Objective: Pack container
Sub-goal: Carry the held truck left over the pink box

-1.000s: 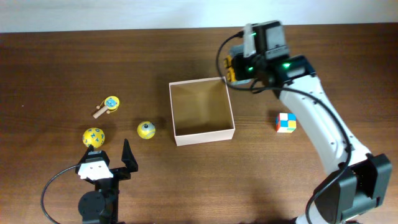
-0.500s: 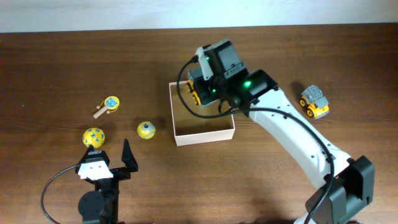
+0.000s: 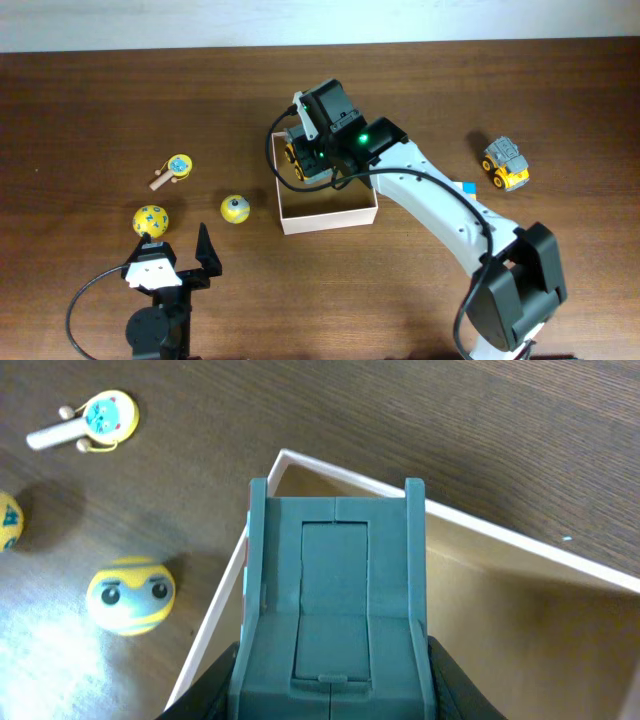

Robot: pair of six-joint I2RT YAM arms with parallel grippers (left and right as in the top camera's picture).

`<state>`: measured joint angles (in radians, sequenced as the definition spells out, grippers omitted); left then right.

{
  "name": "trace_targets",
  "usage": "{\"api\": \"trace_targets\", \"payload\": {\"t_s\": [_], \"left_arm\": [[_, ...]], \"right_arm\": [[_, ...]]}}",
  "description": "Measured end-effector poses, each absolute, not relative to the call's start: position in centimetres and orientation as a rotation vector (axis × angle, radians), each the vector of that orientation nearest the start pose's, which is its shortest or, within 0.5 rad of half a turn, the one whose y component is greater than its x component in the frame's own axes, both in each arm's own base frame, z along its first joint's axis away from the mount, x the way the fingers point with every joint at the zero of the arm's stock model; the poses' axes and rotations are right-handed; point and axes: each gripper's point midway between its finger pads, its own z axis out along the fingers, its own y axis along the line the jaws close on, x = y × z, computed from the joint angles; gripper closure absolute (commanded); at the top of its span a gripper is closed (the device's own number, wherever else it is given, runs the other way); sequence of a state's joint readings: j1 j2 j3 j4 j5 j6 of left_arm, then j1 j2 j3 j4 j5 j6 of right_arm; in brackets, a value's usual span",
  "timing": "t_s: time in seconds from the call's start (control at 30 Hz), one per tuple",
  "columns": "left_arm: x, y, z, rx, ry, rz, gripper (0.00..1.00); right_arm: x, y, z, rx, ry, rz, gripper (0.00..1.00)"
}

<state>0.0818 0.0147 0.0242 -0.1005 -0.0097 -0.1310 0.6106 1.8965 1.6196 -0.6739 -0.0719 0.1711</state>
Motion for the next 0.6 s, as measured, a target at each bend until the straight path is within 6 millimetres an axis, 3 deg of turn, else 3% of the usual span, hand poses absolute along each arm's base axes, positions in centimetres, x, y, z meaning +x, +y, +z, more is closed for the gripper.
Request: {"api": "trace_targets", "payload": {"t_s": [0.3,0.6], "left_arm": [[24.4,2.2,15.7,-0.184,1.652,-0.029,0.01],[24.4,2.2,15.7,-0.184,1.652,-0.029,0.01]], "right_arm": [[41.5,30.5,12.9,-0.535,2.518,0.404,0.73],[41.4,31.3,10.1,-0.487,2.555,0.321,0.73]]}}
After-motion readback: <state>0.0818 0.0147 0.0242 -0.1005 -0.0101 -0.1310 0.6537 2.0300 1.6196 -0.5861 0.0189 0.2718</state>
